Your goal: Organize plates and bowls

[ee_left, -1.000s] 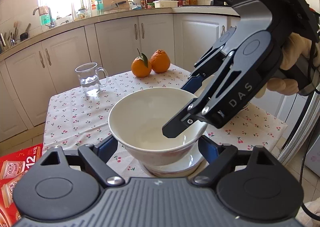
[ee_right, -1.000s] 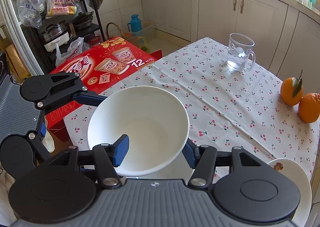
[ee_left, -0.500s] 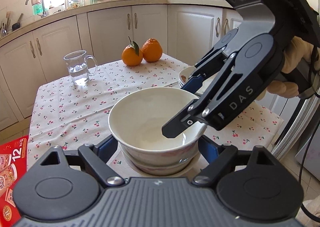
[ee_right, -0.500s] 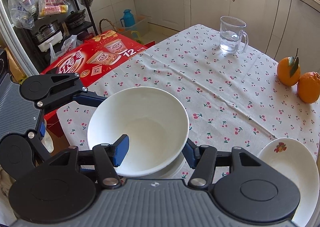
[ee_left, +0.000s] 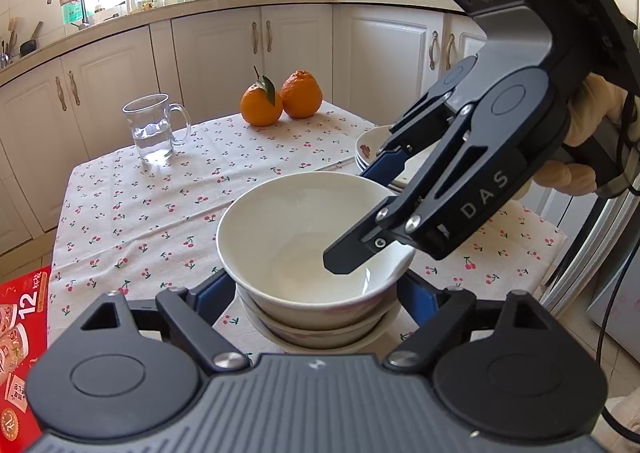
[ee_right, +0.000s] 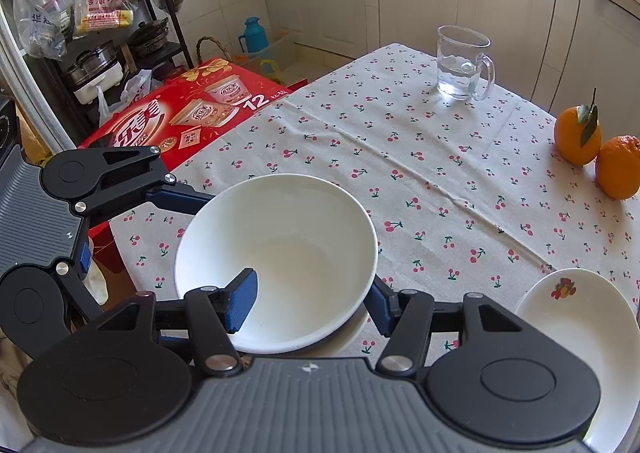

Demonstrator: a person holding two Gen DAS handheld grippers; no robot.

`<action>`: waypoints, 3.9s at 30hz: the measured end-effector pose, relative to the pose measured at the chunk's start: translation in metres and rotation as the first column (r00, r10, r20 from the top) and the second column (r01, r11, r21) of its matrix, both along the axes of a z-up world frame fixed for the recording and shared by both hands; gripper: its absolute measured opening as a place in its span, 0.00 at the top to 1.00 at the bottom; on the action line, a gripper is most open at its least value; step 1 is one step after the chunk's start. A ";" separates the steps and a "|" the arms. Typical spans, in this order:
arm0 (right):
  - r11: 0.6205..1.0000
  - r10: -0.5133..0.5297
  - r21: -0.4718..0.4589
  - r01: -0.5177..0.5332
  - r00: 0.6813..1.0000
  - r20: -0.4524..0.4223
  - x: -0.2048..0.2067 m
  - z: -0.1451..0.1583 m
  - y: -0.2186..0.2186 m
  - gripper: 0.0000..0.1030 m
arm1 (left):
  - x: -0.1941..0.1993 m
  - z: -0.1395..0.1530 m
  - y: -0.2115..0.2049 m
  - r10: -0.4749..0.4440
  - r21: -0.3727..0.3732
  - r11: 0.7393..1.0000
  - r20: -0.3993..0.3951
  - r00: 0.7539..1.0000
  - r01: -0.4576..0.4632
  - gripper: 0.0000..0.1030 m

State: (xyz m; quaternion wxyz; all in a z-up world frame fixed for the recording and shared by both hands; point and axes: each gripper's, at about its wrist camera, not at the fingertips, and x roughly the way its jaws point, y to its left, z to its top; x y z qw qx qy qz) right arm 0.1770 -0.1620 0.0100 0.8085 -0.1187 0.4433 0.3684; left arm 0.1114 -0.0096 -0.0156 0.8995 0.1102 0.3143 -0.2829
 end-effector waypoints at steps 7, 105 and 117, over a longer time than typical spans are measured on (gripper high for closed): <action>1.000 -0.004 -0.007 0.005 1.000 0.018 0.000 0.000 0.000 0.24 | -0.001 -0.001 0.000 -0.012 0.005 1.000 0.008 1.000 0.012 0.12; 0.929 0.346 -0.152 -0.337 0.937 0.040 -0.012 -0.057 0.009 0.15 | 0.063 -0.044 0.021 -0.545 0.093 0.818 -0.190 0.816 0.568 0.24; 0.934 0.338 -0.132 -0.332 0.940 0.033 -0.011 -0.056 0.006 0.16 | 0.063 -0.043 0.018 -0.533 0.091 0.825 -0.200 0.822 0.558 0.24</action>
